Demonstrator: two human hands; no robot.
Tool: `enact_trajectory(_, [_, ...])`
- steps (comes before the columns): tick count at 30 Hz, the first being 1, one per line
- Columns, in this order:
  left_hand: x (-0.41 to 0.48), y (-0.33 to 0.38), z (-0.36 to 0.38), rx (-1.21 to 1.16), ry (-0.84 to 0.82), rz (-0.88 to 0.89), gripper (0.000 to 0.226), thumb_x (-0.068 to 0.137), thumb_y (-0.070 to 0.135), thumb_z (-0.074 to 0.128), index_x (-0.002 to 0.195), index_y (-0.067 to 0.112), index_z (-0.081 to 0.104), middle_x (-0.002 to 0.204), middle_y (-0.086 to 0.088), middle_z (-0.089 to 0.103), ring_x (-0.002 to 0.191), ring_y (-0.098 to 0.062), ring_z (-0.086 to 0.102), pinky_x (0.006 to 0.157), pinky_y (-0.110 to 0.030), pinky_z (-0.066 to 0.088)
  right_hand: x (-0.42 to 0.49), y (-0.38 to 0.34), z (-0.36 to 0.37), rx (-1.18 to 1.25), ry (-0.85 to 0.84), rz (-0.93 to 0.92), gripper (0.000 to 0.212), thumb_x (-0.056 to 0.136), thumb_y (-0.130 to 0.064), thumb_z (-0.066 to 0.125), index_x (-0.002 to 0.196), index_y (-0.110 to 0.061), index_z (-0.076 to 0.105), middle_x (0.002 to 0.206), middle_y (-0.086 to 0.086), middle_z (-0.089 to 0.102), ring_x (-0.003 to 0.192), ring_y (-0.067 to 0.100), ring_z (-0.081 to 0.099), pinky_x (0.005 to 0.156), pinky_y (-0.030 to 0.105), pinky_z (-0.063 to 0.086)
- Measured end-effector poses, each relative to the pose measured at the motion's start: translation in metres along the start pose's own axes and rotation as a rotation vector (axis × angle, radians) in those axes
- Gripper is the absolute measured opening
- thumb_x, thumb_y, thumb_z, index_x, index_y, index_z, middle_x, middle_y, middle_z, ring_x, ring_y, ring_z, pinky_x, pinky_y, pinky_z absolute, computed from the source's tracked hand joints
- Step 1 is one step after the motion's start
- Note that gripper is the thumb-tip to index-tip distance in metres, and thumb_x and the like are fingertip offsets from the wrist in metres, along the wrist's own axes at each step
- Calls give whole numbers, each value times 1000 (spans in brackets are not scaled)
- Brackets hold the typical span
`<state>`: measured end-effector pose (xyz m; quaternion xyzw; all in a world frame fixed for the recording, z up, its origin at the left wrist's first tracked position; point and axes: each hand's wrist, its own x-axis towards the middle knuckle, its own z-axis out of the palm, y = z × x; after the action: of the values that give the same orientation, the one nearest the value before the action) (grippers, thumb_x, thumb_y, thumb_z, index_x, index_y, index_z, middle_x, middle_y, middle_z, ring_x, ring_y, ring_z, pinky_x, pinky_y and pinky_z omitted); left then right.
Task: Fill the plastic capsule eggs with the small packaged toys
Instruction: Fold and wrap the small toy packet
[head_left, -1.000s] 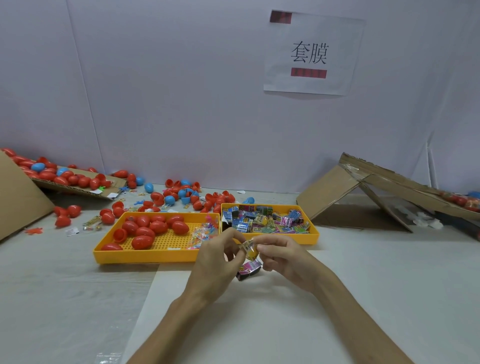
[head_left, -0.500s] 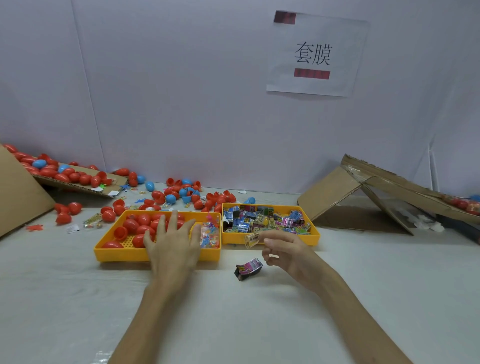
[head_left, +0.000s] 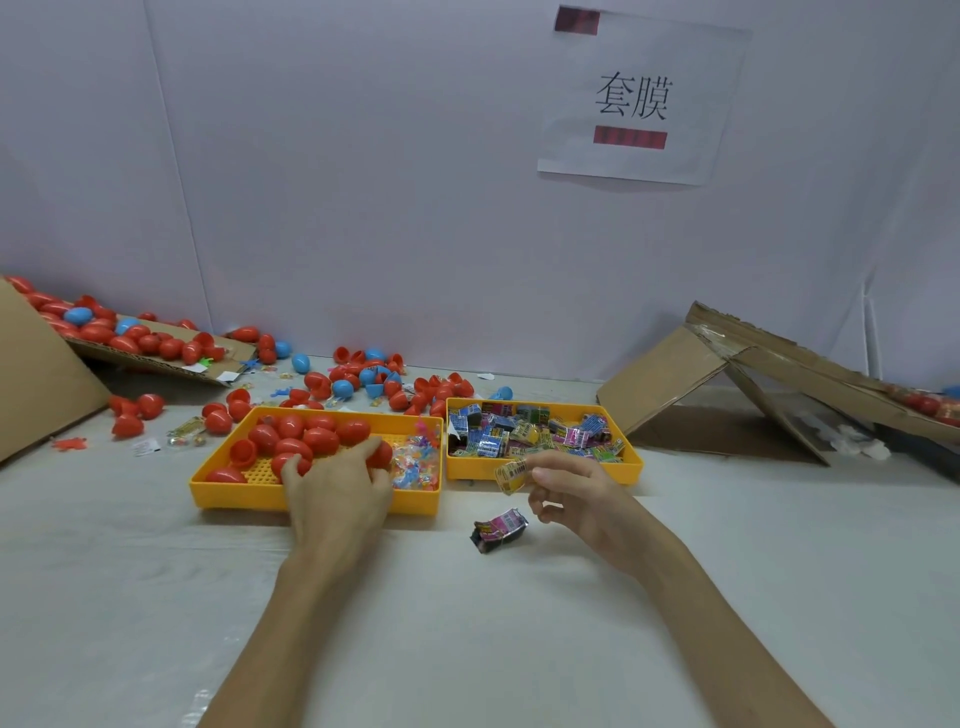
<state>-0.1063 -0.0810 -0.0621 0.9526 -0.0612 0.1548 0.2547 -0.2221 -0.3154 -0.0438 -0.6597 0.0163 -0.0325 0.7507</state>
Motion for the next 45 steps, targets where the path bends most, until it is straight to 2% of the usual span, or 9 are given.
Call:
enact_trajectory(5, [1, 0, 3, -70, 151, -18, 18, 90, 47, 69, 99, 32, 69, 92, 6, 73, 83, -12, 52, 101, -46, 31, -1, -1, 1, -24, -22, -5, 19, 82, -21, 73, 98, -11, 76, 93, 10, 66, 72, 18, 60, 62, 25, 47])
enact_trajectory(9, [-2, 2, 3, -99, 74, 102, 38, 95, 50, 61, 130, 35, 62, 120, 5, 71, 112, -18, 62, 109, -49, 30, -1, -1, 1, -23, -20, -3, 17, 82, -22, 73, 96, -12, 76, 95, 12, 65, 72, 18, 60, 62, 25, 47])
enact_trajectory(11, [-3, 4, 4, -42, 9, 114, 33, 98, 50, 56, 126, 37, 67, 139, 8, 61, 123, -16, 57, 109, -48, 29, -1, -1, 1, -18, -23, -6, 16, 82, -22, 73, 95, -13, 77, 94, 12, 65, 72, 17, 60, 62, 25, 47])
enact_trajectory(15, [-4, 4, 4, -190, 109, 106, 15, 89, 35, 73, 101, 27, 72, 115, 6, 66, 92, -12, 54, 91, -42, 43, 0, -1, 0, 5, -16, -1, 18, 81, -22, 73, 97, -16, 78, 93, 10, 67, 71, 18, 61, 62, 26, 47])
enact_trajectory(22, [-4, 7, 2, -195, 88, 44, 18, 87, 32, 76, 103, 29, 71, 107, 3, 63, 94, -17, 57, 91, -41, 44, 1, -1, 0, 22, 6, 1, 40, 80, -22, 72, 117, -9, 70, 97, 7, 67, 69, 18, 60, 63, 27, 46])
enact_trajectory(27, [-6, 7, -6, -672, 175, 188, 23, 89, 3, 72, 104, 20, 70, 100, 5, 71, 92, -10, 67, 80, -25, 57, 0, -3, 0, 34, 43, 6, 40, 77, -21, 72, 116, -11, 72, 108, 5, 70, 75, 19, 64, 65, 27, 47])
enact_trajectory(32, [-18, 27, -12, -1176, -199, 93, 12, 98, 17, 63, 105, 23, 71, 92, 12, 76, 81, -14, 75, 64, -22, 58, -2, -3, 1, 52, 0, 14, 35, 79, -20, 72, 113, -15, 75, 108, 4, 73, 79, 21, 66, 67, 28, 50])
enact_trajectory(37, [-24, 33, -9, -1320, -379, 60, 28, 89, 29, 65, 111, 14, 72, 103, -3, 74, 87, -23, 75, 70, -23, 58, -2, -3, 2, 81, -29, 6, 33, 79, -22, 74, 112, -24, 78, 113, 2, 74, 74, 23, 67, 66, 28, 51])
enact_trajectory(45, [-29, 37, -5, -1286, -460, 81, 28, 80, 34, 70, 104, 22, 75, 101, 3, 76, 96, -17, 73, 72, -24, 58, -3, -3, 2, 66, -114, -5, 43, 76, -30, 78, 118, -20, 74, 121, 9, 70, 78, 23, 67, 70, 28, 51])
